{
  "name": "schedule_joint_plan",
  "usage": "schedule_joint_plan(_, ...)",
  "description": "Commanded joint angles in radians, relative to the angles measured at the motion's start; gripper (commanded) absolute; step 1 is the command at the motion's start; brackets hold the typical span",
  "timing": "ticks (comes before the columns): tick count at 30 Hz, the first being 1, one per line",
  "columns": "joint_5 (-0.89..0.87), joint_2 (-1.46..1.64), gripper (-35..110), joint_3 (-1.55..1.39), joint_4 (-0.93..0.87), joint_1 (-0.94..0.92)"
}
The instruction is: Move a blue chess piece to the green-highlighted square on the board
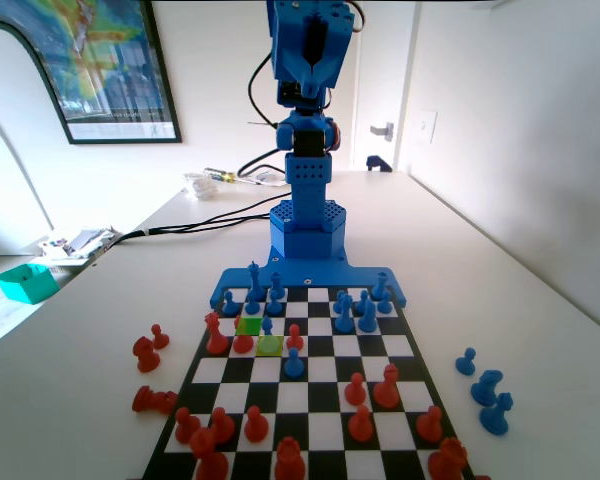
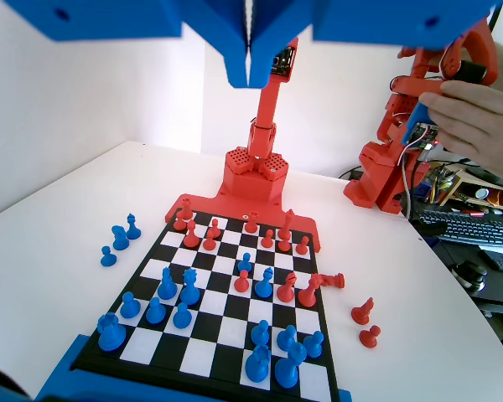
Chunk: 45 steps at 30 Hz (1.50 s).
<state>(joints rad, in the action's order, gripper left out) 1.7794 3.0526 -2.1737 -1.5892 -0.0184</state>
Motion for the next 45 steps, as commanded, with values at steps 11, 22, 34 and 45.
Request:
schedule_joint_plan(11, 0.034, -0.021, 1, 0.003, 0.014, 0.015)
schedule_joint_plan(22, 0.253, -0.337, 1, 0.138, 0.055, 0.0)
schedule_joint_plan(34, 0.535, -0.899, 1, 0.281, 0.029, -0.161)
schedule_joint_plan(45, 0.825, -1.17, 1, 0.216, 0.186, -0.262)
